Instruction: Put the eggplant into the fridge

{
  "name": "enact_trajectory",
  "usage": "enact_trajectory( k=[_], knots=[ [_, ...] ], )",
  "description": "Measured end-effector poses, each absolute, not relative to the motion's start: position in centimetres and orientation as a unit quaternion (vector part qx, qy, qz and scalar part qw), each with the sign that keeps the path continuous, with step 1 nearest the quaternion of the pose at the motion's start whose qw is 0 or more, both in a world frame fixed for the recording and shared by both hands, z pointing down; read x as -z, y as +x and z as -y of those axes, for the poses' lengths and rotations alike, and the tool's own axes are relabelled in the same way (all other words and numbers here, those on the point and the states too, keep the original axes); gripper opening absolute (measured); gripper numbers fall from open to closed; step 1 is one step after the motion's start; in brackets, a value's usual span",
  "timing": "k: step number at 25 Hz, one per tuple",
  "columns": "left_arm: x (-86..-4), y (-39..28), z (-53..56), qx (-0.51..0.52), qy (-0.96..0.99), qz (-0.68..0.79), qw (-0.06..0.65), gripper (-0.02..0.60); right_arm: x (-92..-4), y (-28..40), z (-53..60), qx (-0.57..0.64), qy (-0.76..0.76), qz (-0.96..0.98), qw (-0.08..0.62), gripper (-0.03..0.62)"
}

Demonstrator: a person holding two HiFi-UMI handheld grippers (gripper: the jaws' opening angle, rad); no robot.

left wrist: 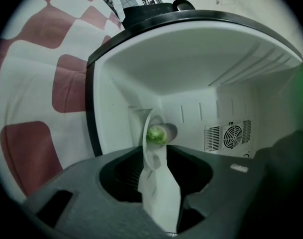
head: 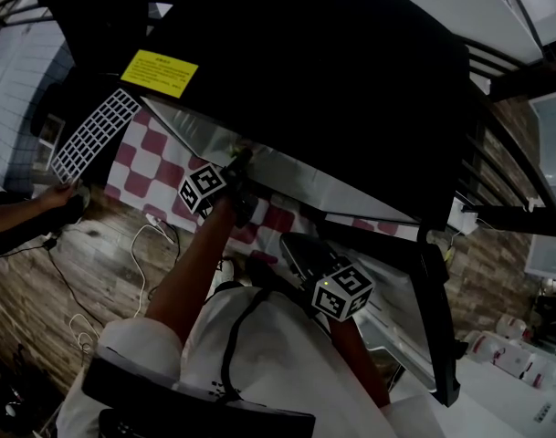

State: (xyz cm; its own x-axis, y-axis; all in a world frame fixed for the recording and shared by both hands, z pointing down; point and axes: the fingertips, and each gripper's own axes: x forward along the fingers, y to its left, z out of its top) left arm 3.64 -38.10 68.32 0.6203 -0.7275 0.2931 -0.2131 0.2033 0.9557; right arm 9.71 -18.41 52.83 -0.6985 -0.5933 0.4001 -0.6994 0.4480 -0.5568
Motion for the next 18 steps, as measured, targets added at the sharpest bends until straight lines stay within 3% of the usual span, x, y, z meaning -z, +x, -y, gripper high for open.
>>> enact_trajectory(
  k=[9,18],
  knots=[
    [-67.2,3.5,37.8,0.207,0.607,0.37,0.672,0.255,-52.5,9.1,18.3,-0.358,0.381,0.85,0.072,0.006],
    [-66.7,3.0,36.6,0.208,0.617,0.356,0.671,0.296,-52.3,8.0,17.7,-0.353,0.38,0.852,0.073,0.006]
  ],
)
